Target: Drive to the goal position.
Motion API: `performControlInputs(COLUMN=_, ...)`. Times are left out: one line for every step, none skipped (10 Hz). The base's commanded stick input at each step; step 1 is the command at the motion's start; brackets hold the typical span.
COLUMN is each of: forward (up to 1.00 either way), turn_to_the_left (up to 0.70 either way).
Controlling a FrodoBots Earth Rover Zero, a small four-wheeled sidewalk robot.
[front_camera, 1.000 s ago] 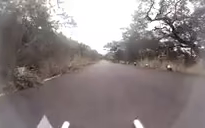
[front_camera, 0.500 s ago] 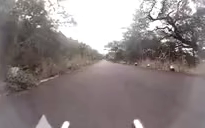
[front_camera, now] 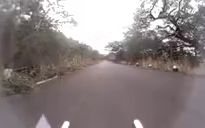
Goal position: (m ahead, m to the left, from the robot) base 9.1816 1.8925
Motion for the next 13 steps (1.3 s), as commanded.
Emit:
performControlInputs(forward=0.5, turn_to_the_left=0.0)
performControlInputs(forward=0.5, turn_to_the_left=0.0)
performControlInputs(forward=0.5, turn_to_the_left=0.0)
performControlInputs(forward=0.5, turn_to_the_left=0.0)
performControlInputs(forward=0.5, turn_to_the_left=0.0)
performControlInputs(forward=0.5, turn_to_the_left=0.0)
performControlInputs(forward=0.5, turn_to_the_left=0.0)
performControlInputs(forward=0.5, turn_to_the_left=0.0)
performControlInputs(forward=0.5, turn_to_the_left=0.0)
performControlInputs(forward=0.5, turn_to_the_left=0.0)
performControlInputs(forward=0.5, turn_to_the_left=0.0)
performControlInputs(forward=0.5, turn_to_the_left=0.0)
performControlInputs(forward=0.5, turn_to_the_left=0.0)
